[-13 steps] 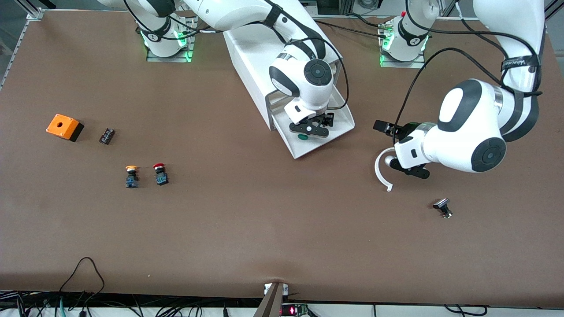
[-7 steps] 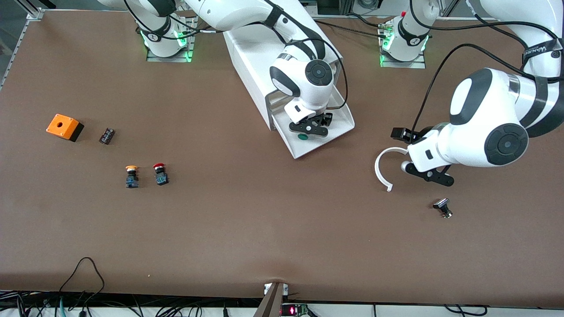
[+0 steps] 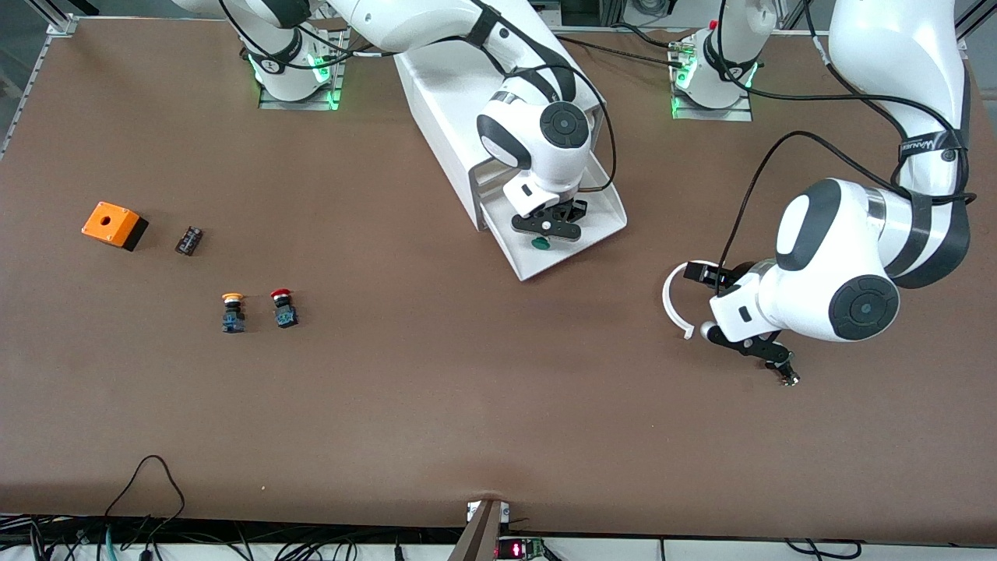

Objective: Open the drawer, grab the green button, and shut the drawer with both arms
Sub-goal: 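Lift the green button with the right gripper while the left gripper withdraws, then carry the green button toward the red button while the left gripper reaches the drawer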

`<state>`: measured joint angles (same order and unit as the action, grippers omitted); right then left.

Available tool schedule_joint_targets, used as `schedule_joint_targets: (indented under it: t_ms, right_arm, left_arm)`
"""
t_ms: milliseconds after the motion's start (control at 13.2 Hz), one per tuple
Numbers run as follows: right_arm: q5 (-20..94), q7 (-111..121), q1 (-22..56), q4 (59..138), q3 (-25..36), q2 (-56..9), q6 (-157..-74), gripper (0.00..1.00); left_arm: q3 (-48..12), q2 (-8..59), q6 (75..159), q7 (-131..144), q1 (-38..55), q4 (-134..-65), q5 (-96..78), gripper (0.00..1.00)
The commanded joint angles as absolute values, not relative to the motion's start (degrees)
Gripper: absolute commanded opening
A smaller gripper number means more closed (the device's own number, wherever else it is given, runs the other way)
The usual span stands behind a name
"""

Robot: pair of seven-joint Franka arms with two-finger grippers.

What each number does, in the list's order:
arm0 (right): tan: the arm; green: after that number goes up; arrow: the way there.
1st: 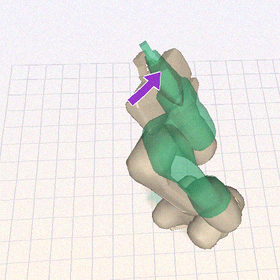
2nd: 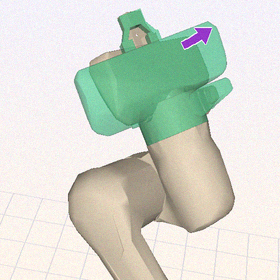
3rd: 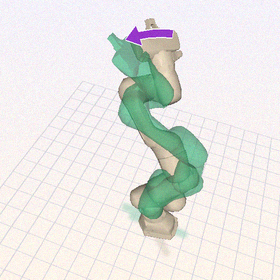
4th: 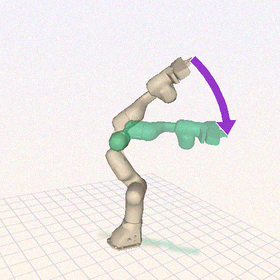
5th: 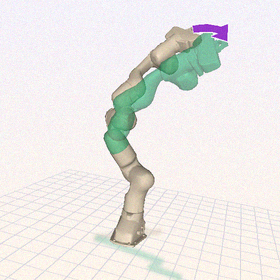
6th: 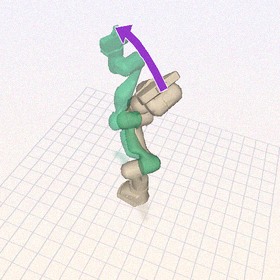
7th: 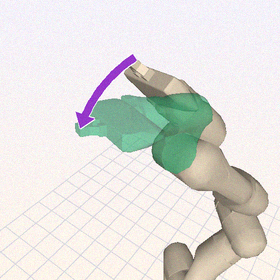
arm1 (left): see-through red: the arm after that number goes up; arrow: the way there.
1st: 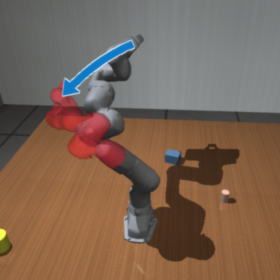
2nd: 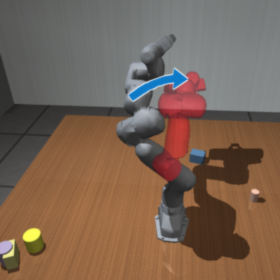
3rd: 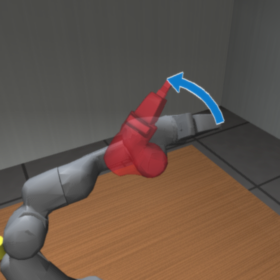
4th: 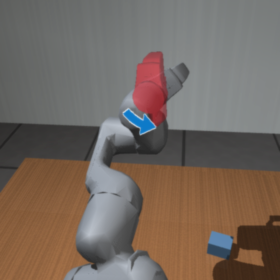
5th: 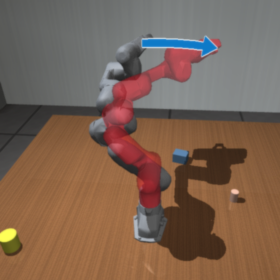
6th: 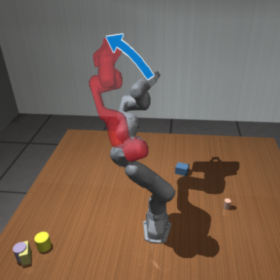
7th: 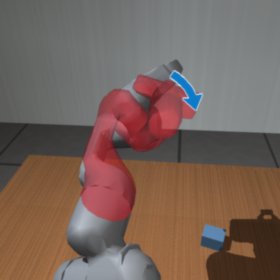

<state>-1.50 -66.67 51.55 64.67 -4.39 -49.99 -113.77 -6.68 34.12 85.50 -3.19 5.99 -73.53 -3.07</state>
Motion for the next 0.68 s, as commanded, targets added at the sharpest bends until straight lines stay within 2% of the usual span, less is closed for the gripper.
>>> schedule_joint_targets:
  t_ms: [0, 302, 453, 604]
  right_arm:
    - [-2.20, -67.59, 50.98, 59.61, -2.12, -47.73, -107.25, 0.00]
    - [-1.67, -54.72, 44.23, 59.41, -0.44, -44.21, -106.35, 0.00]
    - [-1.32, -43.04, 39.84, 61.34, -0.53, -41.67, -102.33, 0.00]
    - [-1.32, -34.49, 35.97, 63.27, -0.44, -39.91, -99.41, 0.00]
  left_arm:
    - [-6.59, 34.28, 84.90, 1.91, 6.59, -71.63, -1.58, 1.00]
    - [-7.29, 34.01, 86.30, 9.30, 6.68, -71.81, -1.67, 1.00]
    - [-7.47, 33.93, 94.53, 15.88, 6.94, -75.65, -2.45, 1.00]
    - [-7.73, 34.01, 97.89, 20.79, 9.12, -78.82, -2.46, 1.00]
